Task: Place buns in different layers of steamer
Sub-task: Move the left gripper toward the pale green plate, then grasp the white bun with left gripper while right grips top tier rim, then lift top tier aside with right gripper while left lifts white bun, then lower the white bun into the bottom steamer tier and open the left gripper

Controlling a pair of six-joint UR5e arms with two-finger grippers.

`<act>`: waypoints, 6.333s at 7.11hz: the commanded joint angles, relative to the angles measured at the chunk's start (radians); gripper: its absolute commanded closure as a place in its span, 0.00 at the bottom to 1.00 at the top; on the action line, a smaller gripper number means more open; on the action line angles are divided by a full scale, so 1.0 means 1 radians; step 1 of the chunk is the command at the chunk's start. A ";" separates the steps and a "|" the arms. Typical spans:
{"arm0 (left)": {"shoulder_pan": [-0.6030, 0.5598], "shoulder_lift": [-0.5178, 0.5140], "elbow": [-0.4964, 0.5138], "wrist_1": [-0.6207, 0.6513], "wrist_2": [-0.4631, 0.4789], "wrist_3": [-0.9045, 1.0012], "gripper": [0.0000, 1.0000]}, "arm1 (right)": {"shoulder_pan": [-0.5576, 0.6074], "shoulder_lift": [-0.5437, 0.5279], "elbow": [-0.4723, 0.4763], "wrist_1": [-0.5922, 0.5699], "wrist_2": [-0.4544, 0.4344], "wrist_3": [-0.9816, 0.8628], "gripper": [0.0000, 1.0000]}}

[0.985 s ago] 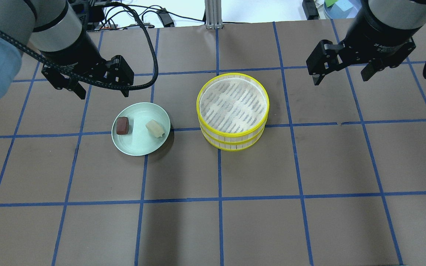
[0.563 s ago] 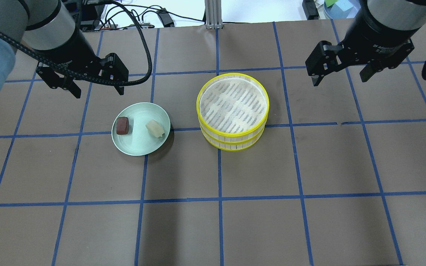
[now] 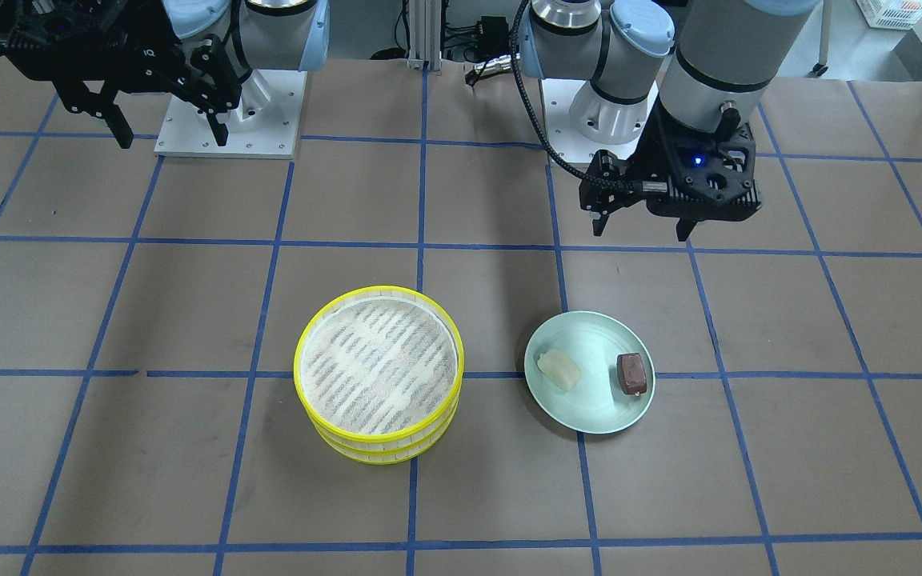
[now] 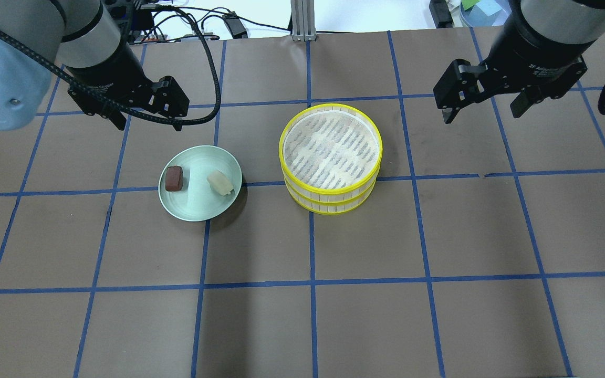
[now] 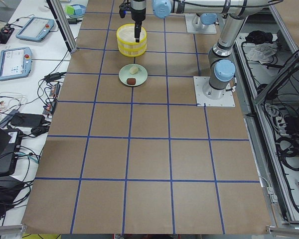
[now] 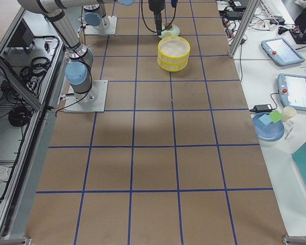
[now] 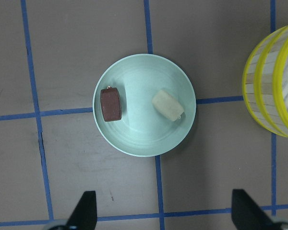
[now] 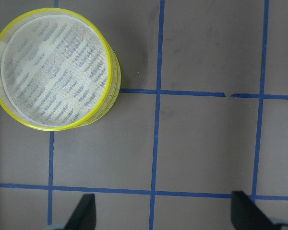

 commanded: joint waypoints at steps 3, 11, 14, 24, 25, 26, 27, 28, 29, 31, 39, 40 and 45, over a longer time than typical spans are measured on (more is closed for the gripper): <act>0.024 -0.039 -0.003 0.008 0.000 -0.041 0.00 | 0.000 0.002 0.000 0.003 -0.001 0.000 0.00; 0.029 -0.304 -0.138 0.318 -0.074 -0.154 0.00 | 0.002 0.043 0.005 0.014 0.001 0.021 0.00; 0.029 -0.352 -0.130 0.318 -0.101 -0.416 0.00 | 0.069 0.219 -0.017 -0.133 -0.013 0.056 0.00; 0.029 -0.442 -0.132 0.318 -0.144 -0.596 1.00 | 0.190 0.563 0.006 -0.396 -0.076 0.216 0.39; 0.029 -0.439 -0.133 0.318 -0.144 -0.591 1.00 | 0.192 0.565 0.006 -0.396 -0.079 0.215 0.63; 0.029 -0.429 -0.126 0.320 -0.143 -0.584 1.00 | 0.187 0.565 0.006 -0.394 -0.073 0.204 1.00; 0.029 -0.416 -0.121 0.327 -0.140 -0.579 1.00 | 0.180 0.562 0.005 -0.394 -0.071 0.192 1.00; 0.029 -0.395 -0.103 0.332 -0.135 -0.561 1.00 | 0.168 0.554 0.005 -0.394 -0.071 0.185 1.00; 0.028 -0.370 -0.069 0.329 -0.132 -0.520 1.00 | 0.151 0.543 0.005 -0.386 -0.076 0.185 1.00; 0.023 -0.321 -0.017 0.318 -0.132 -0.448 1.00 | 0.134 0.470 -0.021 -0.341 -0.061 0.188 1.00; -0.219 -0.350 -0.018 0.563 -0.299 -0.458 1.00 | -0.187 0.255 -0.050 -0.044 -0.079 -0.201 1.00; -0.265 -0.394 -0.018 0.629 -0.345 -0.487 1.00 | -0.187 0.253 -0.047 -0.044 -0.074 -0.200 1.00; -0.356 -0.429 -0.034 0.657 -0.338 -0.639 0.00 | -0.182 0.238 -0.018 -0.058 -0.071 -0.167 1.00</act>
